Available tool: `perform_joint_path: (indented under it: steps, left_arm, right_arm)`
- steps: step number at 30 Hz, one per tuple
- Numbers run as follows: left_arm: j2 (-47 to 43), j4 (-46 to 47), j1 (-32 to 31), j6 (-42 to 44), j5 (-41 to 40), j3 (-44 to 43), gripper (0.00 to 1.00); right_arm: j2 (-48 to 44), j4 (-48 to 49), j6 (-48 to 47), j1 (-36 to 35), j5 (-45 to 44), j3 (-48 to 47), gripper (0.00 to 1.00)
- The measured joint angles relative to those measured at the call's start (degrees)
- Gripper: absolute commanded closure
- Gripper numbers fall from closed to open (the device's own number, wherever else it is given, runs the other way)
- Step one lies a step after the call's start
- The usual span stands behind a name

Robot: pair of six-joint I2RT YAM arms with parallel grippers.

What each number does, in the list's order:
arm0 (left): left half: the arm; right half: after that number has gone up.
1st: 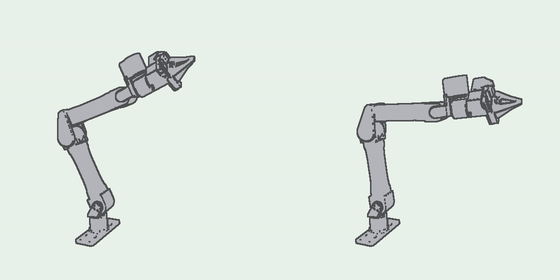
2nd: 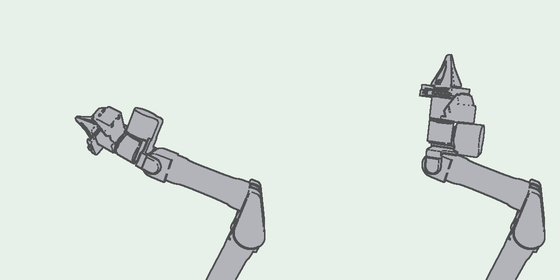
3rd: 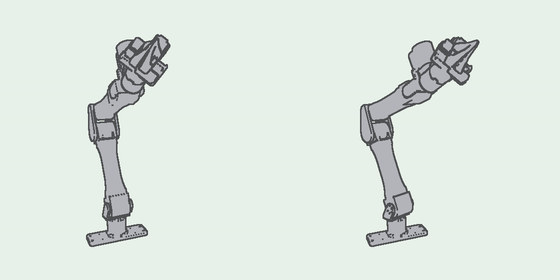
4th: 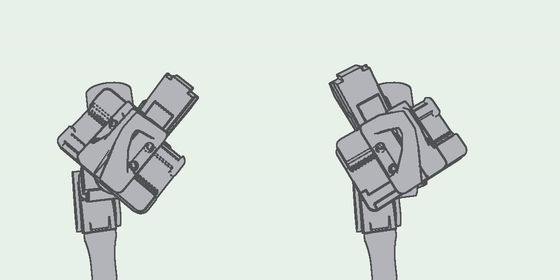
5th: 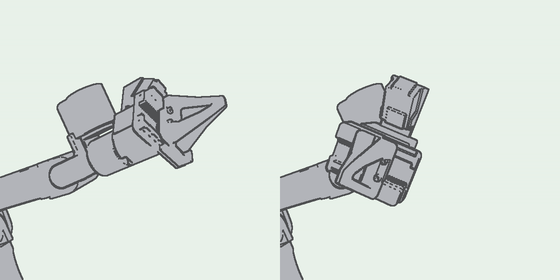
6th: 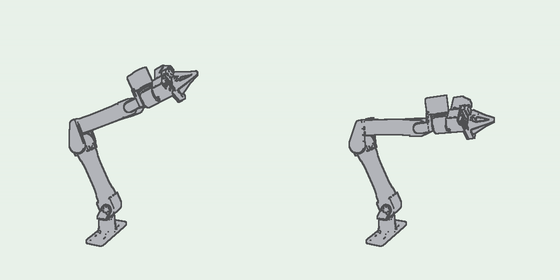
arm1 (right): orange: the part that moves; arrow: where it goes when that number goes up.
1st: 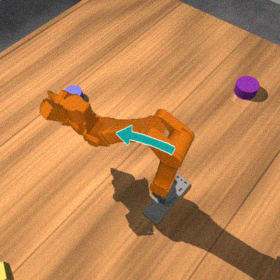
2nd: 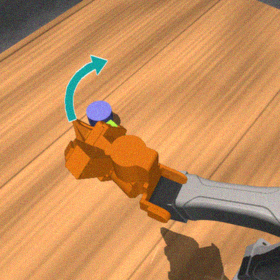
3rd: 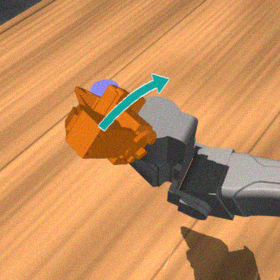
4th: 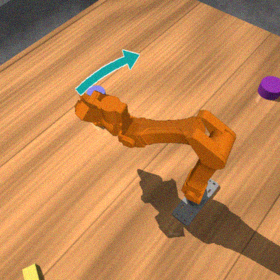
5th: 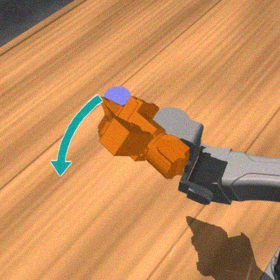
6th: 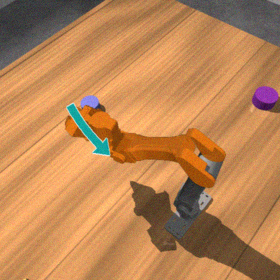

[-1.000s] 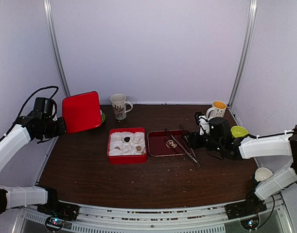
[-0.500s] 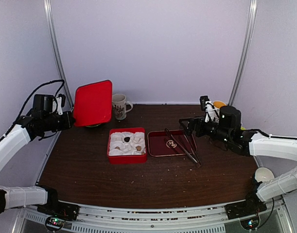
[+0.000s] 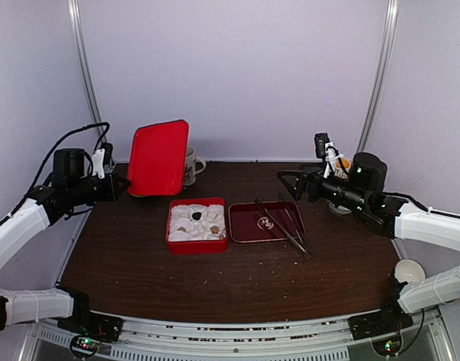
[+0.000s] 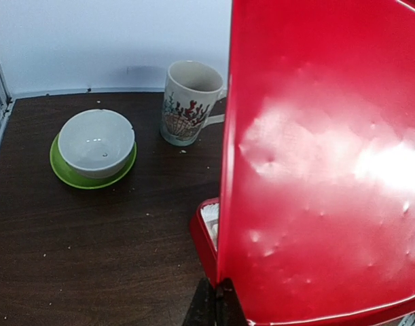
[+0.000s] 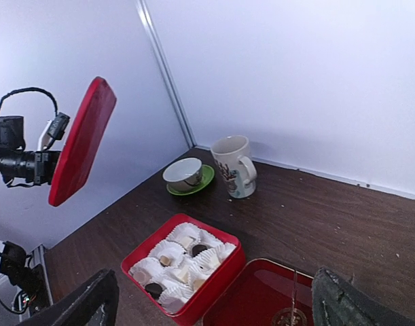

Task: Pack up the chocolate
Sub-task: Pass from the left arm to the right

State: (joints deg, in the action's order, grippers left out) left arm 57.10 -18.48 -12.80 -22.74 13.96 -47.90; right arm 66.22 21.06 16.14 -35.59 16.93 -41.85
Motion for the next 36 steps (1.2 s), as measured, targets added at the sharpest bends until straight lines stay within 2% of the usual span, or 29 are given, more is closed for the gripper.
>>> perform_joint_path:
  steps: [4, 7, 18, 24, 29, 36]
  left_arm:
    - [0.1, 1.4, -1.6, 0.8, 1.3, 0.1, 1.00]
    - [0.9, 2.1, -2.7, 0.9, 1.8, 0.1, 1.00]
    - [8.5, -3.0, -6.9, -2.0, 4.9, -6.3, 1.00]
    - [10.8, -5.3, -9.2, -2.1, 5.5, -10.4, 1.00]
    - [13.8, -10.8, -9.8, -2.4, 5.5, -15.0, 1.00]
    - [20.1, -21.9, -11.2, -3.1, 4.9, -24.3, 1.00]
  right_arm:
    - [2.0, -2.6, -1.8, 0.0, 5.0, -5.0, 0.00]
    - [2.1, -2.8, -5.0, -0.7, 5.6, -6.4, 0.00]
    - [-0.7, -3.7, -37.6, -13.7, 0.2, -3.8, 0.00]
    - [-0.7, -3.7, -55.1, -19.7, -6.6, -1.6, 0.00]
    - [1.1, -2.2, -65.9, -24.0, -12.6, -1.7, 0.02]
    - [11.7, 1.2, -80.4, -29.7, -23.6, -3.7, 0.03]
